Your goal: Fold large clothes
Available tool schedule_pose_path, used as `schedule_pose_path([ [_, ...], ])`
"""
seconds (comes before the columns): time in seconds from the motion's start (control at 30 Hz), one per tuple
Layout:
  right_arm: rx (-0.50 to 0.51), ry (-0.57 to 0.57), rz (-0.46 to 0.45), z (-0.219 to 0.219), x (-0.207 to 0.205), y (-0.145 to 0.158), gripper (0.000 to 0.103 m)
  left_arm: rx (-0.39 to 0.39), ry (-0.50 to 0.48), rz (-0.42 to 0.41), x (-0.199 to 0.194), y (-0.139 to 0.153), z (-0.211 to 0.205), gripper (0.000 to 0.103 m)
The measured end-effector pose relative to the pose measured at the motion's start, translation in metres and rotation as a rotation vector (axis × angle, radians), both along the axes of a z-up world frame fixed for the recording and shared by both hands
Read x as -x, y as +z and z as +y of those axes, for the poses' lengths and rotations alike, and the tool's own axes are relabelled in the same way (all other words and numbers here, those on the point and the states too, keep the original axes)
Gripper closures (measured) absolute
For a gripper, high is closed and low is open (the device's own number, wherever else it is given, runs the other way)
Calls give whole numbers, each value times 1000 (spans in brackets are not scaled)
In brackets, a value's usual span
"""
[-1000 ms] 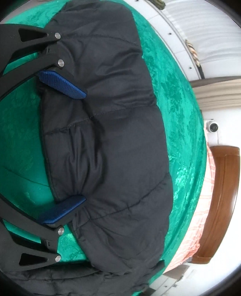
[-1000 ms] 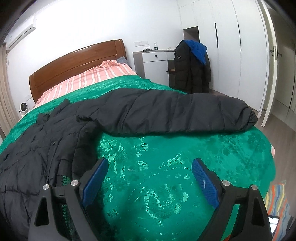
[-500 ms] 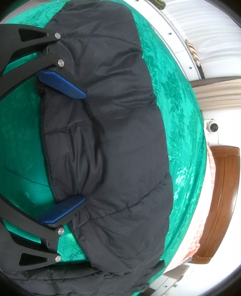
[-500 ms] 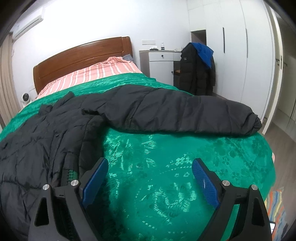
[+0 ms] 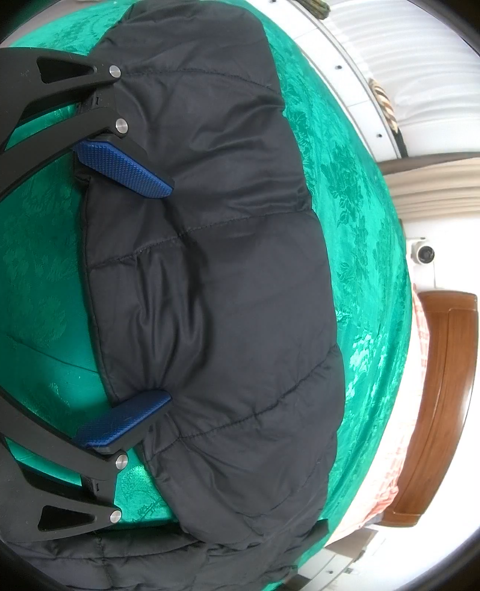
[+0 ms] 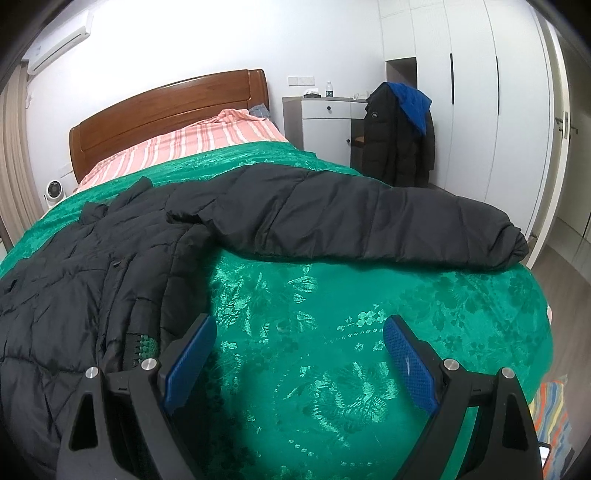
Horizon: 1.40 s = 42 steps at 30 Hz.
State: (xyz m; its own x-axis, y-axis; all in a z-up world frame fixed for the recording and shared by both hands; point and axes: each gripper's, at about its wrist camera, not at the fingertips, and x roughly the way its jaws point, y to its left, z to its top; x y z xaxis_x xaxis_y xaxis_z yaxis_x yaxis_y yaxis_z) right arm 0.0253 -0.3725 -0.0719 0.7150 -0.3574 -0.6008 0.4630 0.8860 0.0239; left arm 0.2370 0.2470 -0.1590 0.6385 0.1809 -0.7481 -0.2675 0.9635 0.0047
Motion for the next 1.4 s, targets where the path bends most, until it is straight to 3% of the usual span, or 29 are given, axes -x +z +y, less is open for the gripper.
schedule_pose_path([
  [0.9,-9,3,-1,0,-2,-1,12,0,0,0,0,0,0,0],
  [1.27,-12,14,-78,1,9,8,12,0,0,0,0,0,0,0],
  [1.4,-57,4,-100,-7,14,10,12,0,0,0,0,0,0,0],
])
